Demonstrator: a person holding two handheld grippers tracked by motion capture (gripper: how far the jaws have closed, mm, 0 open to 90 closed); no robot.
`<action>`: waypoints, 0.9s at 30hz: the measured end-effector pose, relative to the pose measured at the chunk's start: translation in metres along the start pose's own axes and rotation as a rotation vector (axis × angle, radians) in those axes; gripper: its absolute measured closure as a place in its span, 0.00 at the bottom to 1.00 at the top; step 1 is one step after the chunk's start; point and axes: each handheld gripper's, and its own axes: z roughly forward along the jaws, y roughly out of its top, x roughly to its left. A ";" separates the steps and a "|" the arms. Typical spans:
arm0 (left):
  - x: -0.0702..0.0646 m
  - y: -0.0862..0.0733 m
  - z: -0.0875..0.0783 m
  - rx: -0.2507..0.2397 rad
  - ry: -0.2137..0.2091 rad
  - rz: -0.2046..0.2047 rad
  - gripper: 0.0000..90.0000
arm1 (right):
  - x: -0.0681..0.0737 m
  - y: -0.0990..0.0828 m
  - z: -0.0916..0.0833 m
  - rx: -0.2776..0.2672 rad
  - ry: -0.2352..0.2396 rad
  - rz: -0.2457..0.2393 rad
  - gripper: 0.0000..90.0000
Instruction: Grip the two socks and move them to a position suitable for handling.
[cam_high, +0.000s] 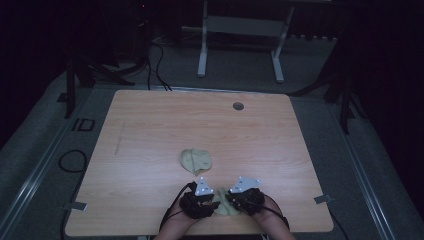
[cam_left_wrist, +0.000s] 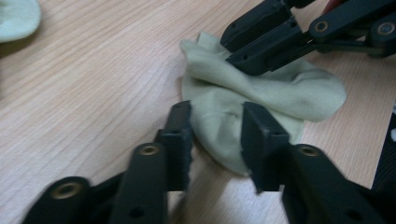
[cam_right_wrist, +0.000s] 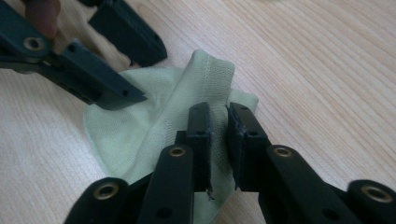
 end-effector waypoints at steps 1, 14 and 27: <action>-0.001 0.000 0.001 -0.001 0.006 0.004 0.79 | 0.001 0.000 0.000 -0.003 -0.005 -0.001 0.90; 0.004 0.002 -0.019 -0.032 0.001 0.002 0.97 | -0.003 0.005 -0.027 -0.082 -0.030 0.034 0.97; 0.033 -0.005 -0.051 0.050 -0.064 0.039 0.97 | -0.021 -0.014 -0.060 -0.098 -0.043 0.131 0.97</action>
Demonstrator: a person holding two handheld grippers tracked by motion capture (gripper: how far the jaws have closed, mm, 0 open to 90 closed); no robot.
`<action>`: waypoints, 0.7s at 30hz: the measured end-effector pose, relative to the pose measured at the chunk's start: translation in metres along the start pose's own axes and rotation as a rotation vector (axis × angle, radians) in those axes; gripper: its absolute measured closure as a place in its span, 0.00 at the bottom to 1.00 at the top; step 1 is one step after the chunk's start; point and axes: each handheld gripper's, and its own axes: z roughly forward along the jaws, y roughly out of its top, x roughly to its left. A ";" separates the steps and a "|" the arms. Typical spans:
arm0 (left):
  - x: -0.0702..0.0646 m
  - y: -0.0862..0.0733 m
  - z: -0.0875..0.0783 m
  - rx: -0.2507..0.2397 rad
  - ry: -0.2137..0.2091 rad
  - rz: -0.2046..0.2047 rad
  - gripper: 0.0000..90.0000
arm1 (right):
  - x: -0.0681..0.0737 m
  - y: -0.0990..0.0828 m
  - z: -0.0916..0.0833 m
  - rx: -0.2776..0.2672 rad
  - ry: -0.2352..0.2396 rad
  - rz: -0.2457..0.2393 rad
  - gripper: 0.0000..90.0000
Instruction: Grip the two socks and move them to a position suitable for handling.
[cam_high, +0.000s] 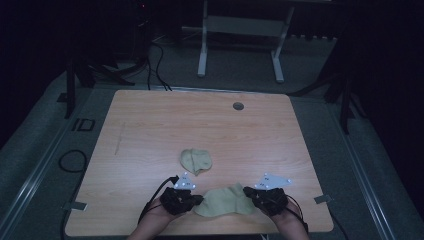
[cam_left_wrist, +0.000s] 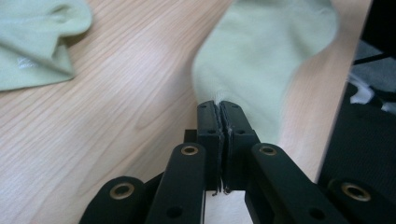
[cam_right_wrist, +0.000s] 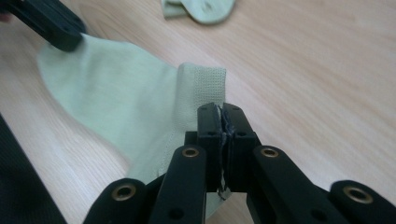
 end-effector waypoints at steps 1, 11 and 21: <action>0.002 -0.001 0.003 0.014 0.004 0.007 0.97 | -0.001 -0.003 0.003 0.012 0.007 0.007 0.97; 0.011 -0.003 0.014 -0.010 0.039 -0.016 0.76 | -0.005 -0.018 0.020 0.068 0.031 0.040 0.79; -0.011 0.001 0.004 -0.083 0.050 0.008 0.89 | 0.004 -0.010 0.015 0.009 0.026 -0.004 0.95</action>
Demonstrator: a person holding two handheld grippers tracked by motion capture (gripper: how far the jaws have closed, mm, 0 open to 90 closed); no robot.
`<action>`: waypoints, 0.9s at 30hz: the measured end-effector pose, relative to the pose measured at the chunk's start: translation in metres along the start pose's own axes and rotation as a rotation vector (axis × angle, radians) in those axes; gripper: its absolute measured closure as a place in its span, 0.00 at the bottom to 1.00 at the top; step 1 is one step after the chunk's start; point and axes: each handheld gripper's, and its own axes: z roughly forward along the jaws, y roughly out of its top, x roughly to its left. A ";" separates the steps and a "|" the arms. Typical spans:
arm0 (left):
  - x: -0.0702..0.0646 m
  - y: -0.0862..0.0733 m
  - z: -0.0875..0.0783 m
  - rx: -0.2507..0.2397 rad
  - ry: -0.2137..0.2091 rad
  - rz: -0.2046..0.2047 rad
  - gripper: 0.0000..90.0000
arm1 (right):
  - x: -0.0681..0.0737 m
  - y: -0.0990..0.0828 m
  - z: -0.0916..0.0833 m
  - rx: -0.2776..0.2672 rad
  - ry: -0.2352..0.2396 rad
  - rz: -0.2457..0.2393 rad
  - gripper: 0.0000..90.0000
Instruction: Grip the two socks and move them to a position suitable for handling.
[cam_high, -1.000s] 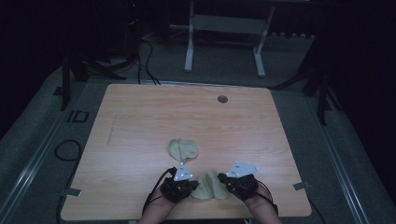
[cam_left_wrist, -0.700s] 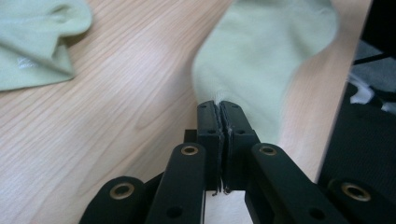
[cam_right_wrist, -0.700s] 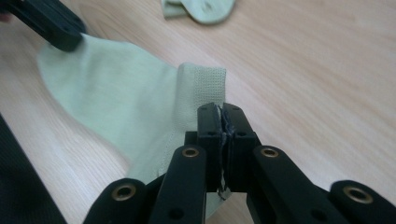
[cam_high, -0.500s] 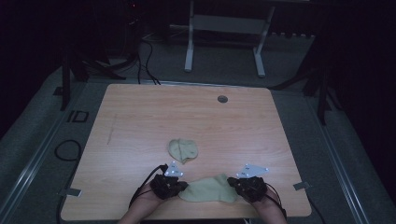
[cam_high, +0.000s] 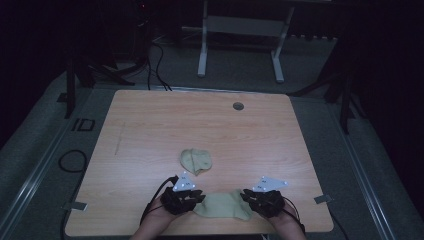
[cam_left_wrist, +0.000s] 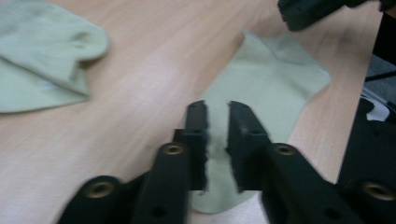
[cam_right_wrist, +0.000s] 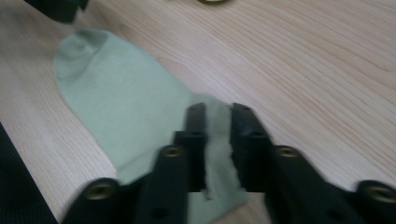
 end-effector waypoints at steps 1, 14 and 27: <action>-0.001 -0.001 0.003 0.012 0.001 -0.001 0.92 | 0.002 0.000 0.002 -0.003 -0.002 -0.012 0.98; 0.002 -0.017 0.017 0.067 0.003 -0.019 0.95 | 0.003 -0.015 0.021 0.070 0.042 -0.047 0.77; -0.001 -0.019 0.017 0.056 -0.027 -0.032 0.91 | 0.000 -0.016 0.019 0.078 0.074 -0.061 0.72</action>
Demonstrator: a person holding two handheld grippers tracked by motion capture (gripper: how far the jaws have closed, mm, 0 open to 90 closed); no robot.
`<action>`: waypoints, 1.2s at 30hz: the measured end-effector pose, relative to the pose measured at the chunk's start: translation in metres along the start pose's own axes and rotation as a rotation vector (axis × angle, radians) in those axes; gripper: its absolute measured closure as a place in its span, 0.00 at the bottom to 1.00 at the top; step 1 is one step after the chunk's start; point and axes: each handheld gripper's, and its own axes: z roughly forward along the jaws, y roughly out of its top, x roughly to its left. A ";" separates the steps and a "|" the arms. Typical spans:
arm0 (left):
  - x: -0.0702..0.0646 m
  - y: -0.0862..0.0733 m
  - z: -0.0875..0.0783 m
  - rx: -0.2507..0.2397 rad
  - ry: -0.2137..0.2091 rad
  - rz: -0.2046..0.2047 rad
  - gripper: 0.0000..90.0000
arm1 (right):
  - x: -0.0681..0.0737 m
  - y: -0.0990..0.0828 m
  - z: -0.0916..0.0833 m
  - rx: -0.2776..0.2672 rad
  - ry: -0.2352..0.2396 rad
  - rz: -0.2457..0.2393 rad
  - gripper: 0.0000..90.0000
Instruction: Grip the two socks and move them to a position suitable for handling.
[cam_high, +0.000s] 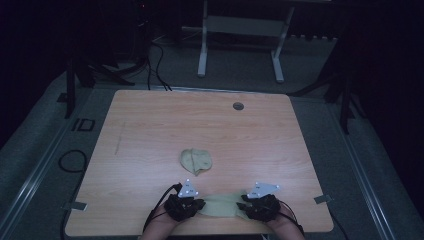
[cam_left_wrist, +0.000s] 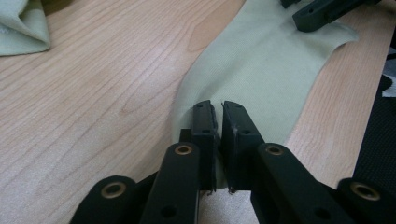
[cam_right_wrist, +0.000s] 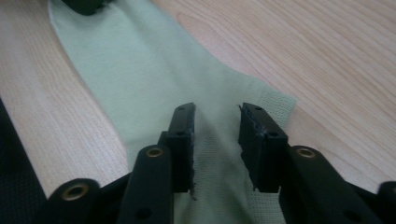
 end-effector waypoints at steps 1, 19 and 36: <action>0.000 0.000 0.000 -0.002 -0.009 -0.001 0.88 | 0.000 0.001 0.000 0.004 0.007 0.004 0.71; 0.010 -0.028 -0.044 -0.180 0.102 -0.013 0.67 | -0.008 0.052 -0.003 -0.077 -0.020 -0.003 0.60; 0.026 -0.052 -0.065 -0.224 0.166 -0.128 0.28 | -0.009 0.144 0.052 -0.092 -0.040 -0.011 0.54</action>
